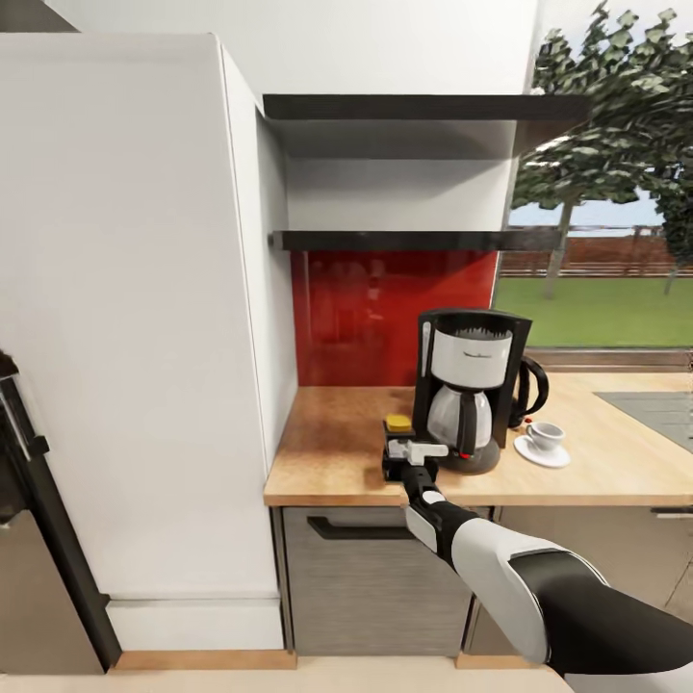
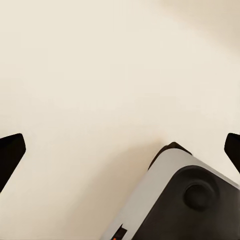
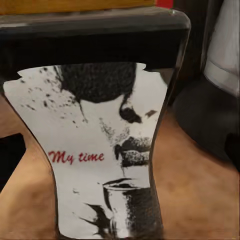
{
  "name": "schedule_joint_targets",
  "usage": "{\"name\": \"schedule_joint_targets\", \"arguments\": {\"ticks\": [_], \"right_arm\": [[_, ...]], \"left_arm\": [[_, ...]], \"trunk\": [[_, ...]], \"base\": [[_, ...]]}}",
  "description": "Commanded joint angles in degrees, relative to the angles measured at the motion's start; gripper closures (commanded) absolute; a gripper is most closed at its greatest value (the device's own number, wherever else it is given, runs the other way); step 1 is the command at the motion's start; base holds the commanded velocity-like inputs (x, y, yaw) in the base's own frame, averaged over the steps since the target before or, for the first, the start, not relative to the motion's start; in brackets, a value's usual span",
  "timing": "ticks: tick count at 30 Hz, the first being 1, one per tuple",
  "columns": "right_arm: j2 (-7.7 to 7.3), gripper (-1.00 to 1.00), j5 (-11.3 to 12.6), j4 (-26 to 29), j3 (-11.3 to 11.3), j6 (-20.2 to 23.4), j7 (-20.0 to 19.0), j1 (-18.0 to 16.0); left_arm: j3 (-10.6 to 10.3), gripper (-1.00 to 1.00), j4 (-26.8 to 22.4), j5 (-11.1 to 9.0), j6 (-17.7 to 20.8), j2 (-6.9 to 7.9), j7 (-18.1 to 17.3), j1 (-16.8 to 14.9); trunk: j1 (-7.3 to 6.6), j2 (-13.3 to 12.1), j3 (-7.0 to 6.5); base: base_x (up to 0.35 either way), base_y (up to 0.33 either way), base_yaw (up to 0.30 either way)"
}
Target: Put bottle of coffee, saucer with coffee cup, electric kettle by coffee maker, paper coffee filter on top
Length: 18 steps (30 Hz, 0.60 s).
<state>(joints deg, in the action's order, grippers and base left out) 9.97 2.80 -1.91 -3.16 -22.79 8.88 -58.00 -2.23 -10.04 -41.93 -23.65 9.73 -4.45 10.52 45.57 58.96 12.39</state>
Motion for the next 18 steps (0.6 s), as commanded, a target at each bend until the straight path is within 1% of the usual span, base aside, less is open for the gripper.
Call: {"name": "schedule_joint_targets", "arguments": {"ticks": [1,7,10,12,17,18], "right_arm": [[0.03,-1.00,0.3,-0.2,-0.4,-0.2,0.2,-0.1],[0.03,-1.00,0.2,-0.2,-0.4,0.6,0.2,-0.1],[0.03,-1.00,0.2,-0.2,-0.4,1.9,0.2,0.1],[0.03,-1.00,0.2,-0.2,-0.4,5.2,0.1,0.3],[0.03,-1.00,0.3,-0.2,-0.4,17.8,-0.6,0.5],[0.03,-1.00,0.2,-0.2,-0.4,19.0,-0.6,0.5]], "left_arm": [[-0.2,-1.00,-0.1,-0.6,-0.1,0.02,-0.3,0.0],[-0.2,-1.00,-0.1,-0.6,-0.1,0.02,-0.3,0.0],[-0.2,-1.00,-0.1,-0.6,-0.1,0.02,-0.3,0.0],[-0.2,-1.00,-0.1,-0.6,-0.1,0.02,-0.3,0.0],[-0.2,-1.00,-0.1,-0.6,-0.1,0.02,-0.3,0.0],[-0.2,-1.00,-0.1,-0.6,-0.1,0.02,-0.3,0.0]], "trunk": [[-0.02,0.1,0.07],[-0.02,0.1,0.07],[-0.02,0.1,0.07],[-0.02,0.1,0.07],[-0.02,0.1,0.07],[-0.02,0.1,0.07]], "base": [[-0.310,0.000,0.000],[-0.318,0.000,0.000],[-0.313,0.000,0.000],[-0.299,0.000,0.000],[-0.279,0.000,0.000],[-0.262,0.000,0.000]]}}
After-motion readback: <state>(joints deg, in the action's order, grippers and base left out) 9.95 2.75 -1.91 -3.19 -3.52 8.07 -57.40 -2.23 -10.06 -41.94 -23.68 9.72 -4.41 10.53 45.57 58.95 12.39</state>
